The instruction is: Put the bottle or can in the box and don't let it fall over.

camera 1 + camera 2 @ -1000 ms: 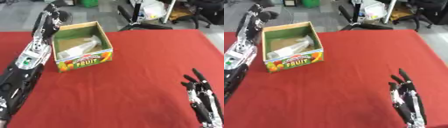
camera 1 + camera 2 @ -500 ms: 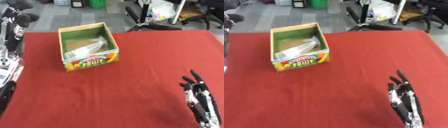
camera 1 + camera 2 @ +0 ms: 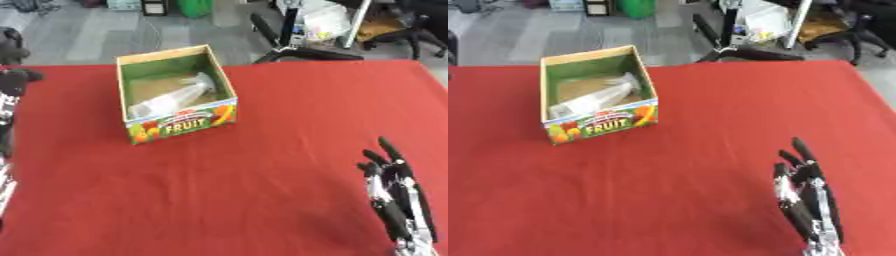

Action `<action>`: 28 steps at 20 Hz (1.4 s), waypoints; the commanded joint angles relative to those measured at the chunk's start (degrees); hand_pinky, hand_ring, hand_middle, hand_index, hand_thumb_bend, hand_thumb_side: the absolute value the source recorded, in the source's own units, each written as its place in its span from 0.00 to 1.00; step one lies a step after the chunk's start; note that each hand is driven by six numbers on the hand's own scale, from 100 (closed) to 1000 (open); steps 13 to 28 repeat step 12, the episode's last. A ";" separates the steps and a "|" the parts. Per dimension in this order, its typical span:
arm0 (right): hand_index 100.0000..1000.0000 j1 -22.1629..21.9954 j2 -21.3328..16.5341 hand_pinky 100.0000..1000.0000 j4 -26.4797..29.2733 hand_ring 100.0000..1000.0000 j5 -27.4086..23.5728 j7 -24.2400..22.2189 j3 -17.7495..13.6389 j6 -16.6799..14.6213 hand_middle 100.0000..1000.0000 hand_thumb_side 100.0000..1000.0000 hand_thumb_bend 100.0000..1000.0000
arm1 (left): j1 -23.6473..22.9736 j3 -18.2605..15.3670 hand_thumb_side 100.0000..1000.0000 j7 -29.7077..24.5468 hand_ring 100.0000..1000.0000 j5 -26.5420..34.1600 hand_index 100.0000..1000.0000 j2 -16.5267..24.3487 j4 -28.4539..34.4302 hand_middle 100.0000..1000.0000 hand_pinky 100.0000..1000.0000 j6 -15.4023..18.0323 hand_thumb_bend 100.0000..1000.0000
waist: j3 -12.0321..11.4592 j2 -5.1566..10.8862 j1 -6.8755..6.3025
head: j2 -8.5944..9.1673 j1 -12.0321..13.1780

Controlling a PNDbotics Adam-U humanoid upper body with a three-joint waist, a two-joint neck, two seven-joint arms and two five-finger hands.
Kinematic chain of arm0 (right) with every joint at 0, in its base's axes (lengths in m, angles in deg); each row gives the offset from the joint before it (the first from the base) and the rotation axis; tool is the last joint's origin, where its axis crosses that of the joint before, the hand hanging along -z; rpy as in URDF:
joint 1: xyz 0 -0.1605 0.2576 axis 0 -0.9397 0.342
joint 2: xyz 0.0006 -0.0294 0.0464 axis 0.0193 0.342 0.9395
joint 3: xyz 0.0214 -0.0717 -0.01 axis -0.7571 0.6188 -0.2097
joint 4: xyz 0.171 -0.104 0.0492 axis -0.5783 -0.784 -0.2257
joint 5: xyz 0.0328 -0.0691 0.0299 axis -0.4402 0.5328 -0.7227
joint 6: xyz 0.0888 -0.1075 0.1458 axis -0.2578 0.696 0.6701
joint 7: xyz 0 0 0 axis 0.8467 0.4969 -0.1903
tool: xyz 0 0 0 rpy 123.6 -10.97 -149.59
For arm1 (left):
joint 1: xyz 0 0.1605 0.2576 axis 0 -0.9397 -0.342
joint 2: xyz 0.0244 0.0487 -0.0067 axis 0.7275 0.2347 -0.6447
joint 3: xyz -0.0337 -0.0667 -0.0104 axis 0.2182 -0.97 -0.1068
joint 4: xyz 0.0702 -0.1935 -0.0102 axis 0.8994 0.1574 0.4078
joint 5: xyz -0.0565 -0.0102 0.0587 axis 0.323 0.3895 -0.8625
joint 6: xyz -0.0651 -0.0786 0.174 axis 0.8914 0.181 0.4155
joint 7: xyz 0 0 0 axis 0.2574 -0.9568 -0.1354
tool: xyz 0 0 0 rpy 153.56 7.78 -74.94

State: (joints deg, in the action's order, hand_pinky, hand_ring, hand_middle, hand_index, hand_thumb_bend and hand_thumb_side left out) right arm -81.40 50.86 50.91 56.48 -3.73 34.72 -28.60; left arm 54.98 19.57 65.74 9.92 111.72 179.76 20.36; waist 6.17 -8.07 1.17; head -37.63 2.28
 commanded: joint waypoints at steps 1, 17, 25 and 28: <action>0.94 0.16 -1.23 0.77 0.40 0.88 0.40 0.21 -0.39 -0.01 1.00 0.41 0.00 | -2.85 -1.84 0.58 0.62 0.51 -3.12 0.79 -2.95 3.72 0.64 0.69 0.21 0.77 | 0.04 1.24 -0.24 | -0.17 0.09; 0.95 -0.41 -1.27 0.77 0.33 0.88 0.52 0.24 -0.54 -0.06 1.00 0.40 0.00 | -9.89 -0.55 0.57 1.78 0.49 -7.14 0.79 -8.80 5.90 0.62 0.67 -1.27 0.75 | 0.37 2.02 -0.12 | -1.65 0.96; 0.95 -0.41 -1.27 0.77 0.33 0.88 0.52 0.24 -0.54 -0.06 1.00 0.40 0.00 | -9.89 -0.55 0.57 1.78 0.49 -7.14 0.79 -8.80 5.90 0.62 0.67 -1.27 0.75 | 0.37 2.02 -0.12 | -1.65 0.96; 0.95 -0.41 -1.27 0.77 0.33 0.88 0.52 0.24 -0.54 -0.06 1.00 0.40 0.00 | -9.89 -0.55 0.57 1.78 0.49 -7.14 0.79 -8.80 5.90 0.62 0.67 -1.27 0.75 | 0.37 2.02 -0.12 | -1.65 0.96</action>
